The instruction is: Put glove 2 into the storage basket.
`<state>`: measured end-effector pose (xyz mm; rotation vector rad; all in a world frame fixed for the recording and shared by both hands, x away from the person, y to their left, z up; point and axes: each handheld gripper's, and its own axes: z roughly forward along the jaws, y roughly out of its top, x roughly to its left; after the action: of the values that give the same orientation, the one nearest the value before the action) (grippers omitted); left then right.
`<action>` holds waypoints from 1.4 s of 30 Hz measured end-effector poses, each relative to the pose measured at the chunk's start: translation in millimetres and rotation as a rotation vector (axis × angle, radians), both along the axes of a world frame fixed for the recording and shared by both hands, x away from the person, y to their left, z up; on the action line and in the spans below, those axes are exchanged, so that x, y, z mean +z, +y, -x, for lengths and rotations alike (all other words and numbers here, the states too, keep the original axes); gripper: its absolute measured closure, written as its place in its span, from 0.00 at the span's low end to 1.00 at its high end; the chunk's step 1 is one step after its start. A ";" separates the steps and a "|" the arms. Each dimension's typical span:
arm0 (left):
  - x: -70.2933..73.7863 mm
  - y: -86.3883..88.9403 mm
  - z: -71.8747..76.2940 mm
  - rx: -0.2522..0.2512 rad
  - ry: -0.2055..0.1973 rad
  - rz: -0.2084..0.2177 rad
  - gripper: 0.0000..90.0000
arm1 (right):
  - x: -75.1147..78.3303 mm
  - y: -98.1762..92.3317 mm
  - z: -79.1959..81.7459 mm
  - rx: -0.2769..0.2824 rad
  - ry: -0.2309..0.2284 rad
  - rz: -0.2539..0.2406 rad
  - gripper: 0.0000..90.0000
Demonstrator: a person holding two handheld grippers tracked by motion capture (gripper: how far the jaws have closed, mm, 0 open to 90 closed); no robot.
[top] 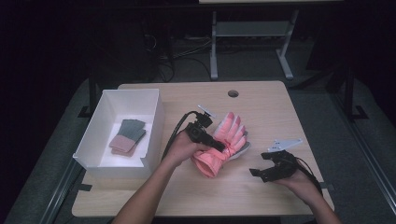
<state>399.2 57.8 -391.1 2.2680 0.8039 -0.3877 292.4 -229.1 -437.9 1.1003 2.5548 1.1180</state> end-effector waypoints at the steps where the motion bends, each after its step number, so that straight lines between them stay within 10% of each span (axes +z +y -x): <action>1: 6.1 1.8 0.1 0.006 -0.010 -0.006 0.68 | 0.0 0.5 0.2 0.002 0.001 -0.002 0.18; 26: 86.4 44.1 -0.8 0.088 -0.119 -0.007 0.68 | -1.2 3.7 -0.5 -0.002 -0.011 -0.004 0.14; 42: 129.3 103.0 -5.2 0.196 -0.175 -0.004 0.68 | -1.4 3.7 -0.7 -0.007 -0.011 -0.002 0.14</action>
<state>404.4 160.8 -261.7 2.1671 0.9244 -0.0952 293.0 -225.4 -439.3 1.1000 2.5395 1.1226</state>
